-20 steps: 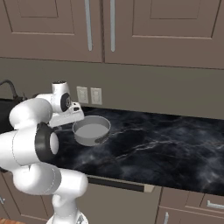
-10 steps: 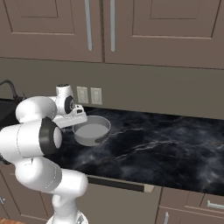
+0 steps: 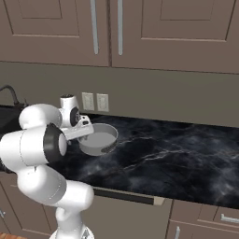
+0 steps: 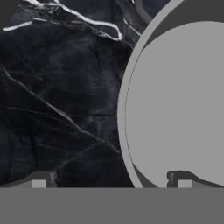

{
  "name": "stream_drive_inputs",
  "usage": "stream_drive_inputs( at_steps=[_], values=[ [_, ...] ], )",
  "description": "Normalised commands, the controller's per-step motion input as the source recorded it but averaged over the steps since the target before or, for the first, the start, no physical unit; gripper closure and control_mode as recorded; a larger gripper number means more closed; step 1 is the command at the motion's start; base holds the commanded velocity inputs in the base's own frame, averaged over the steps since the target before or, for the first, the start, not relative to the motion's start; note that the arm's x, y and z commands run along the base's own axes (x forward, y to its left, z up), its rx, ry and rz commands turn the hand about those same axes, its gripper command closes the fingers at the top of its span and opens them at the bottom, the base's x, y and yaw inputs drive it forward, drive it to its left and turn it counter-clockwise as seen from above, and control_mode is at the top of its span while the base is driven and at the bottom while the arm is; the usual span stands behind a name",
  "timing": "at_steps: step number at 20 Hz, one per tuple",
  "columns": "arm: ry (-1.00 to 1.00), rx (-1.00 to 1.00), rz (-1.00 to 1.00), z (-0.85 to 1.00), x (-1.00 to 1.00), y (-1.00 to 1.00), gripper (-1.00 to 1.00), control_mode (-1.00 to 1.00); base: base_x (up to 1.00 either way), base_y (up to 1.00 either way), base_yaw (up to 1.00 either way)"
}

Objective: Place the pot in the left basin and the glass cup in the right basin of the sink.

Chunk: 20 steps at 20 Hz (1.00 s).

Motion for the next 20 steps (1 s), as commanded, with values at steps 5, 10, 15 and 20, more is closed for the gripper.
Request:
stream_drive_inputs(
  at_steps=[5,10,15,20],
  values=[
    [0.0,0.0,-0.02,-0.19,0.17,-0.04,-1.0,-1.0,0.0,0.0,0.0],
    [0.0,0.0,-0.05,-0.19,0.06,0.01,-1.0,-1.0,0.0,0.0,0.0],
    [-0.03,0.0,-0.02,-0.21,0.0,0.0,-1.0,-1.0,0.0,0.0,0.0],
    [-0.05,0.0,-0.01,-0.2,0.02,-0.01,-1.0,-1.0,0.0,0.0,0.0]
  ],
)
